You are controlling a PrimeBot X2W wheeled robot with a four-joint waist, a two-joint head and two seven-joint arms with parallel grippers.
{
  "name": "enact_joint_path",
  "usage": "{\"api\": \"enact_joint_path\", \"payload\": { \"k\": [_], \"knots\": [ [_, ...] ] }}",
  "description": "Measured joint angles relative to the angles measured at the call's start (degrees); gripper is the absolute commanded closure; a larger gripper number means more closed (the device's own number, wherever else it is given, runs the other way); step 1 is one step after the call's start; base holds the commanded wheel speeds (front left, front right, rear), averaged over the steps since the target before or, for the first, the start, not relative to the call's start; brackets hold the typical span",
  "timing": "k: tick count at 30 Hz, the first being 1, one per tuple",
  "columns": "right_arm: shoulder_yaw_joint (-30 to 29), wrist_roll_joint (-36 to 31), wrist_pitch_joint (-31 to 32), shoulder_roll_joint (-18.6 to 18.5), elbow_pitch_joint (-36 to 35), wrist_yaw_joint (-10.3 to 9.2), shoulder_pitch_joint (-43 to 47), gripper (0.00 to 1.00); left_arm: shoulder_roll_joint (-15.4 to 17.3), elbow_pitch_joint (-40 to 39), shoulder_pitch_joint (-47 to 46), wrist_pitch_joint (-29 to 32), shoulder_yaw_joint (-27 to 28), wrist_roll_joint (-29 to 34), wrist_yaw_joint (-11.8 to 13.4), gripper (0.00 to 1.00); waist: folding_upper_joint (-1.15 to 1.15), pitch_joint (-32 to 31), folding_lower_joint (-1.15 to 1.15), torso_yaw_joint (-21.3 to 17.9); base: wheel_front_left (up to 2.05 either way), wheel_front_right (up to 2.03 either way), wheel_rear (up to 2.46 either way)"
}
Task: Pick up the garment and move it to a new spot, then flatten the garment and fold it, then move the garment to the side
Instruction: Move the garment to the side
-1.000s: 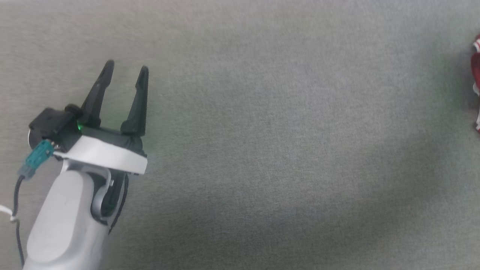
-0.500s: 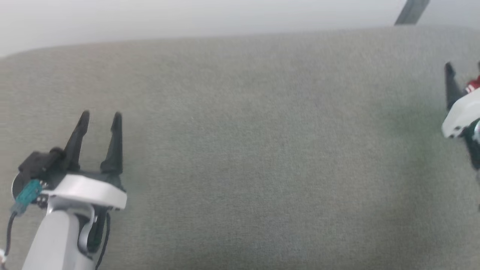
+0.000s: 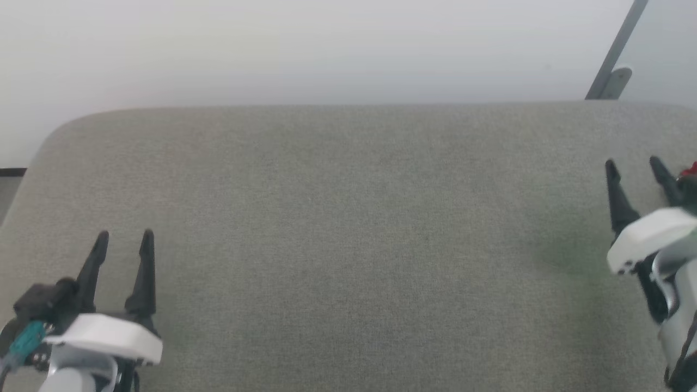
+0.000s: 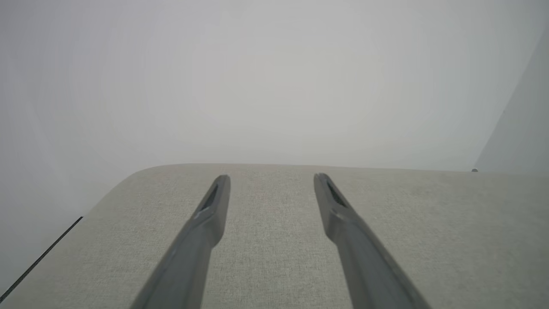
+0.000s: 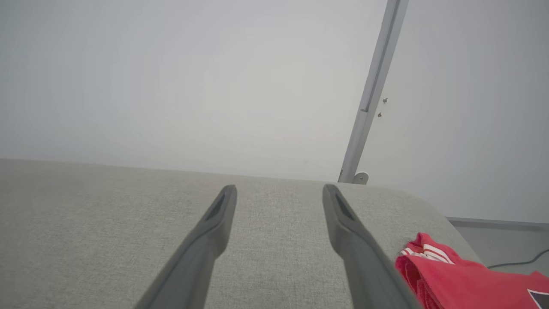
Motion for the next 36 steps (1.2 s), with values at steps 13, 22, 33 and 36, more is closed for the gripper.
{"api": "enact_joint_path", "payload": {
  "k": [13,22,33,36],
  "knots": [
    [-5.41,-5.39,0.0,6.1,-15.66,0.0,16.36,0.0,0.51,0.1,6.49,0.0,1.52,-0.11,0.0,0.0,0.0,-3.4,0.0,-0.31,0.0,0.0,0.0],
    [-9.27,-7.35,0.0,10.53,-24.14,0.0,24.12,0.0,0.16,0.1,9.03,0.0,2.63,-0.38,0.0,0.0,0.0,-4.45,0.0,-0.82,0.0,0.0,0.0],
    [-10.72,-7.67,-0.01,12.2,-27.88,0.0,28.13,0.0,-0.14,-0.76,10.47,0.0,3.49,-0.47,0.0,0.0,0.0,-4.74,0.0,-1.2,0.0,0.0,0.0],
    [-10.91,-7.73,-0.01,12.4,-28.2,0.0,28.41,0.0,-0.16,-0.96,10.47,0.0,3.28,-0.47,0.0,0.0,0.0,-4.74,0.0,-1.21,0.0,0.0,0.0]
  ]
}}
